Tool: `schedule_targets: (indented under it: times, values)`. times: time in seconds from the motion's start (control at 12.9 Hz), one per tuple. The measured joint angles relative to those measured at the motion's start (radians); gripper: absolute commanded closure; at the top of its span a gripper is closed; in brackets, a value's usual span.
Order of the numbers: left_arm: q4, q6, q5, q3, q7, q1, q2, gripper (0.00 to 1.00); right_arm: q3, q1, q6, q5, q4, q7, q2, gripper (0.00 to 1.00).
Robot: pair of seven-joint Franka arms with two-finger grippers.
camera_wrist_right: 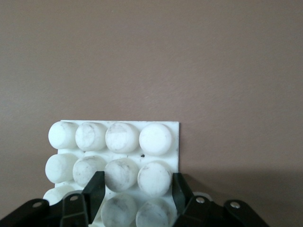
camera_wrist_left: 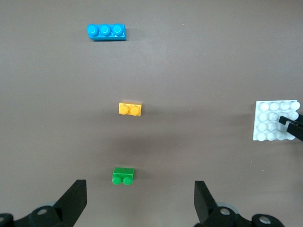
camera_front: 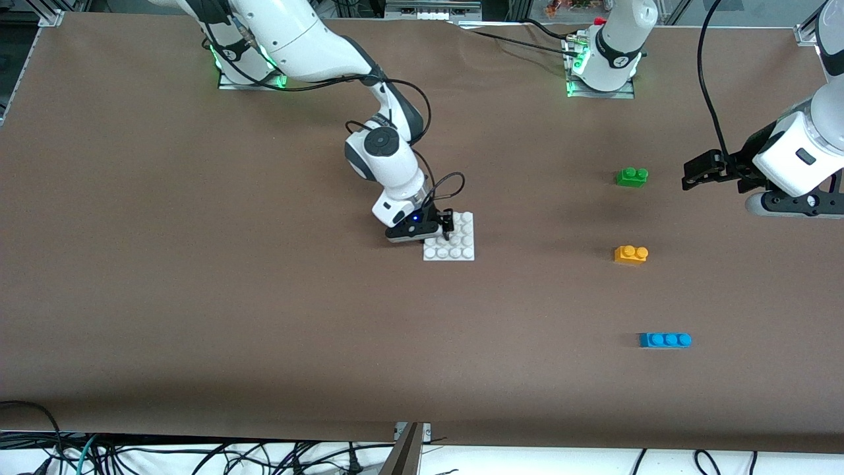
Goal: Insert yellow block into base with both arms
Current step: 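Slide the white base plate toward the table middle with the right gripper, then open the right gripper while the left gripper reaches the yellow block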
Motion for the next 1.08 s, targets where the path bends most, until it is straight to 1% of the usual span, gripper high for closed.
schedule_targets:
  times: [0.23, 0.31, 0.39, 0.46, 0.54, 0.7, 0.77, 0.85, 1.01, 1.08]
  values:
    - [0.000, 0.000, 0.000, 0.000, 0.000, 0.000, 0.001, 0.00, -0.025, 0.045, 0.000, 0.000, 0.013, 0.030, 0.008, 0.35]
    - [0.000, 0.000, 0.000, 0.000, 0.000, 0.000, 0.001, 0.00, -0.030, 0.050, 0.001, 0.000, 0.013, 0.031, 0.008, 0.33]
    - [0.000, 0.000, 0.000, -0.001, 0.000, 0.000, 0.001, 0.00, -0.031, 0.051, 0.001, 0.000, 0.013, 0.031, 0.009, 0.30]
    - [0.000, 0.000, 0.000, -0.001, 0.000, -0.001, 0.001, 0.00, -0.031, 0.051, 0.004, 0.000, 0.015, 0.031, 0.011, 0.25]
    - [0.000, 0.000, 0.000, -0.002, 0.000, -0.001, 0.001, 0.00, -0.031, 0.051, 0.004, 0.000, 0.017, 0.031, 0.013, 0.16]
    - [0.000, 0.000, 0.000, -0.002, 0.000, -0.002, 0.001, 0.00, -0.033, 0.050, -0.021, 0.000, 0.028, 0.033, 0.021, 0.15]
    - [0.000, 0.000, 0.000, -0.003, 0.000, -0.002, 0.001, 0.00, -0.035, 0.049, -0.062, 0.000, 0.047, 0.035, 0.021, 0.12]
    - [0.000, 0.000, 0.000, -0.003, 0.000, -0.003, 0.002, 0.00, -0.040, 0.045, -0.125, 0.001, 0.078, 0.037, 0.020, 0.12]
    - [0.000, 0.000, 0.000, -0.005, 0.000, -0.004, 0.002, 0.00, -0.049, 0.029, -0.280, 0.001, 0.148, 0.037, 0.000, 0.10]
    - [0.000, 0.000, 0.000, -0.006, 0.000, -0.004, 0.002, 0.00, -0.051, 0.017, -0.364, 0.001, 0.180, 0.037, -0.022, 0.07]
